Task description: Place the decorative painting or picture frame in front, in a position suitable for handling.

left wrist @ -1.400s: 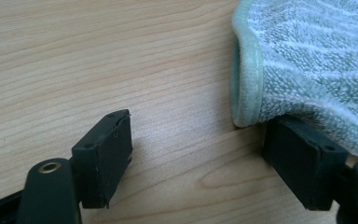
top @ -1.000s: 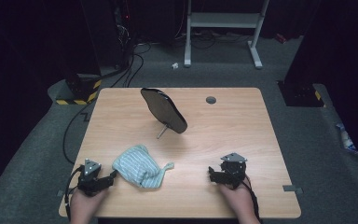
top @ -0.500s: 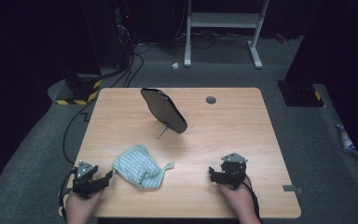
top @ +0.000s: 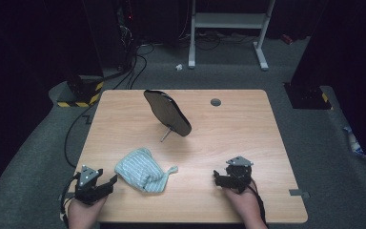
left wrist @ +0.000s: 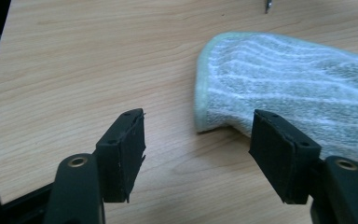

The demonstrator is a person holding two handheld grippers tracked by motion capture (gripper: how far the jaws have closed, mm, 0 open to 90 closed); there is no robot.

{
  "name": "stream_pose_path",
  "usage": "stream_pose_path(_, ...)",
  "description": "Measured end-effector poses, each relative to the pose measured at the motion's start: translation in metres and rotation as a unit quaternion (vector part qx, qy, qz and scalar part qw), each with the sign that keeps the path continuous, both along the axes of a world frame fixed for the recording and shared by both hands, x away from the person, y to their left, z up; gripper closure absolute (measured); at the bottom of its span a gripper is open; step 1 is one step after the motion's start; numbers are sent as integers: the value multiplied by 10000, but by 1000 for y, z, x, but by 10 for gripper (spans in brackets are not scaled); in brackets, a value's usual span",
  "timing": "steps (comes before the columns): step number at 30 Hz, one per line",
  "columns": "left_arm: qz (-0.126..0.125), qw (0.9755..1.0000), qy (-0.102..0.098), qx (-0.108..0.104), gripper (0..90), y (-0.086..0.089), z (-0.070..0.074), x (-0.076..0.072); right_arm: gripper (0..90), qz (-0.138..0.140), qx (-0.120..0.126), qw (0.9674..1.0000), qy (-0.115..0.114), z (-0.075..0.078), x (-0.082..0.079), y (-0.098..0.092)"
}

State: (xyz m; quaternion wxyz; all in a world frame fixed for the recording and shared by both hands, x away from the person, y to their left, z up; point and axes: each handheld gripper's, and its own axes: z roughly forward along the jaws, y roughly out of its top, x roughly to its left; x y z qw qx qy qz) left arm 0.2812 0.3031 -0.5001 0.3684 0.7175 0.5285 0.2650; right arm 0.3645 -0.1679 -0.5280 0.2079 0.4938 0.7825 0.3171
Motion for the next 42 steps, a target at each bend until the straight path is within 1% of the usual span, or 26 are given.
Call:
stream_pose_path(4, -125, 9999, -60, -71, 358, -6, 5, -3, 111, 5, 0, 10000, -1, 0, 0, 0)
stream_pose_path(7, -227, 9996, -109, -162, 358, -10, 7, -4, 111, 3, 1, 10000, 0, 0, 0, 0)
stream_pose_path(8, -227, 9996, -109, -162, 358, -10, 7, -4, 111, 3, 1, 10000, 0, 0, 0, 0)
stream_pose_path(9, -263, 9995, -119, -163, 358, -12, 8, -4, 111, 5, -1, 10000, -2, 0, 0, 0)
stream_pose_path(10, -354, 9992, -120, -151, 360, -15, 8, -5, 111, 7, -1, 10000, -2, 0, 0, 0)
stream_pose_path(11, -354, 9992, -120, -151, 368, -15, 8, -5, 111, 7, -1, 10000, -2, 0, 0, 0)
stream_pose_path(13, -422, 9989, -129, -128, 369, -19, 9, -5, 112, 15, -2, 10000, -4, 0, 0, 0)
stream_pose_path(15, -501, 9985, -132, -157, 374, -23, 9, -6, 113, 16, 3, 10000, -3, 0, 0, 0)
stream_pose_path(16, -566, 9982, -131, -128, 374, -27, 9, -6, 113, 23, 3, 10000, -3, 0, 0, 0)
stream_pose_path(17, -566, 9982, -131, -128, 374, -27, 9, -6, 113, 23, 3, 10000, -3, 0, 0, 0)
stream_pose_path(21, -724, 9973, -79, -71, 377, -37, 8, -5, 113, 25, 5, 10000, -5, 0, 0, 0)
stream_pose_path(24, -784, 9969, -48, -105, 381, -40, 6, -4, 113, 25, 4, 10000, -5, 0, 0, 0)
stream_pose_path(27, -854, 9963, -28, -85, 386, -43, 5, -4, 115, 34, 3, 10000, -9, 0, 1, 1)
stream_pose_path(28, -871, 9960, -1, -180, 386, -45, 4, -3, 115, 33, 5, 10000, -7, 0, 1, 1)
stream_pose_path(29, -871, 9960, -1, -180, 386, -45, 4, -3, 115, 33, 5, 10000, -7, 0, 1, 1)
stream_pose_path(30, -933, 9950, -6, -347, 385, -48, 5, -2, 116, 38, -4, 10000, -12, 0, 1, 1)
stream_pose_path(31, -933, 9950, -6, -347, 384, -48, 5, -2, 116, 38, -4, 10000, -12, 0, 1, 1)
stream_pose_path(32, -978, 9945, -26, -379, 384, -52, 7, -1, 117, 39, -3, 10000, -12, 0, 1, 1)
stream_pose_path(35, -1059, 9937, -107, -351, 348, -62, 9, -1, 119, 43, -5, 10000, -13, 0, 0, 1)
stream_pose_path(36, -1123, 9929, -104, -367, 319, -68, 9, 1, 122, 41, -8, 10000, -25, 0, 0, 1)
stream_pose_path(37, -1123, 9929, -104, -367, 309, -68, 9, 1, 122, 41, -8, 10000, -25, 0, 0, 1)
stream_pose_path(39, -1132, 9929, -85, -343, 297, -75, 7, 4, 121, 43, -10, 10000, -26, 0, 0, 1)
stream_pose_path(41, -1088, 9938, -106, -203, 266, -81, 6, 7, 123, 46, -15, 10000, -30, 0, 0, 1)
stream_pose_path(42, -1118, 9937, -75, -80, 258, -85, 7, 12, 123, 48, -21, 10000, -32, 0, 0, 1)
